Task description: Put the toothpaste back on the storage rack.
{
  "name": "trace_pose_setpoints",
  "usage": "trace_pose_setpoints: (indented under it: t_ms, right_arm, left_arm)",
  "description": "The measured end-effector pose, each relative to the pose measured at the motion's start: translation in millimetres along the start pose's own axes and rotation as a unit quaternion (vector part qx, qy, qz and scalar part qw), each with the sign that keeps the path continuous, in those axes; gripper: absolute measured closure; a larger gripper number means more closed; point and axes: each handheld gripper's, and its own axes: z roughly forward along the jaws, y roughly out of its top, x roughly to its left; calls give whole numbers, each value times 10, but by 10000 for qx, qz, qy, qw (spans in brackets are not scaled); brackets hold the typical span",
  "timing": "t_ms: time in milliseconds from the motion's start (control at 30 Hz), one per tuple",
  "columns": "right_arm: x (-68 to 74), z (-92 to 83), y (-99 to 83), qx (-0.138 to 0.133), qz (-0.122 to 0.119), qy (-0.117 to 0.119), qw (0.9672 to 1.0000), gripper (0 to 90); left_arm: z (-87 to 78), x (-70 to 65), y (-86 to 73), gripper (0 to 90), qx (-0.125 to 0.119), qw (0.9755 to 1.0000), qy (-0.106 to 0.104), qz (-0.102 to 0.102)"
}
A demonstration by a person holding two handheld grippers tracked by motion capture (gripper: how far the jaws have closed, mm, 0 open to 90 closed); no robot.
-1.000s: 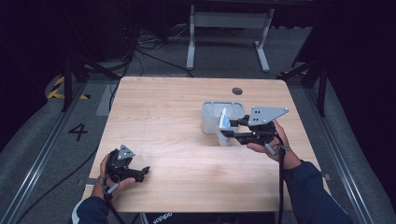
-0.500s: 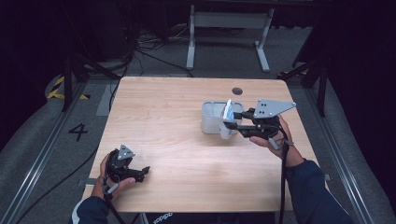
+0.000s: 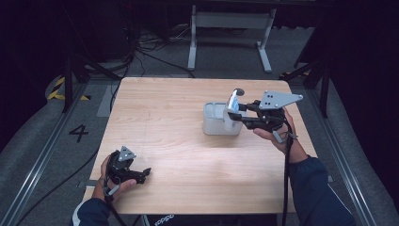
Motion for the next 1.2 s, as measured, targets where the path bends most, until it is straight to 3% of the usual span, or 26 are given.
trace_pose_setpoints:
  t_ms: [1200]
  right_arm:
    - [-354,236,-14,94,292,-401,9987,651]
  left_arm:
    - [-1,1,0,18,2,10000,10,3]
